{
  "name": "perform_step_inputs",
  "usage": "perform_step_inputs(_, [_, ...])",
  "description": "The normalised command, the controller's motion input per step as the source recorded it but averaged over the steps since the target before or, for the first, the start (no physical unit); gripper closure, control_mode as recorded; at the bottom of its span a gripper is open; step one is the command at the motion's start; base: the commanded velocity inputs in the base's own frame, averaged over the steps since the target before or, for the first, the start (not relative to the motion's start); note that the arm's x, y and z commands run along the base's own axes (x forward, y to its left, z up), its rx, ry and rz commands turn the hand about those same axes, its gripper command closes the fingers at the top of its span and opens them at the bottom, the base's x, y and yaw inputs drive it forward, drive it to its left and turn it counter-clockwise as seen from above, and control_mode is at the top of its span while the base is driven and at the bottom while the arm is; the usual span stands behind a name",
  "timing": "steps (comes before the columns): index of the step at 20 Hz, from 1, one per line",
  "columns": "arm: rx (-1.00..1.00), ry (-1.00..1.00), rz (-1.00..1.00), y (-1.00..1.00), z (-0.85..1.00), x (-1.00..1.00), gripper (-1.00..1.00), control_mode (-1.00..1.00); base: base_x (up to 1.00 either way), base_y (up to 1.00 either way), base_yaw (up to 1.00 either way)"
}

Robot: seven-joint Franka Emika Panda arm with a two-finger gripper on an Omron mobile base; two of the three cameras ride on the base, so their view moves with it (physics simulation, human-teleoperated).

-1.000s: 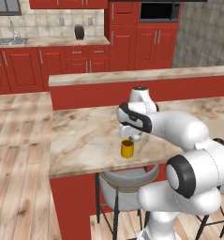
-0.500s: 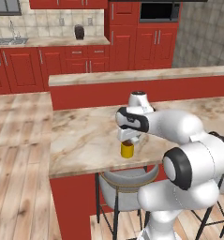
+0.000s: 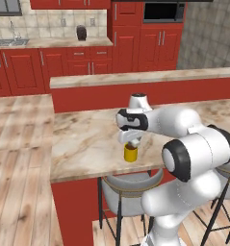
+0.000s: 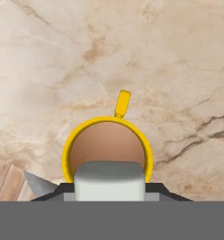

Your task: Pick up the marshmallow and place it in the cup of hot chocolate on the dining counter.

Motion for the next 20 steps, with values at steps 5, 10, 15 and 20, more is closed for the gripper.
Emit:
perform_step_inputs(5, [0.00, 0.03, 0.00, 0.02, -0.04, 0.05, 1.00, -1.00, 0.00, 0.00, 0.00])
perform_step_inputs(10, [0.00, 0.00, 0.00, 0.00, -0.05, -0.20, -1.00, -1.00, 0.00, 0.00, 0.00])
perform_step_inputs(15, [0.00, 0.00, 0.00, 0.00, -0.06, -0.03, -1.00, -1.00, 0.00, 0.00, 0.00])
perform_step_inputs(20, [0.00, 0.00, 0.00, 0.00, 0.00, 0.02, -1.00, -1.00, 0.00, 0.00, 0.00])
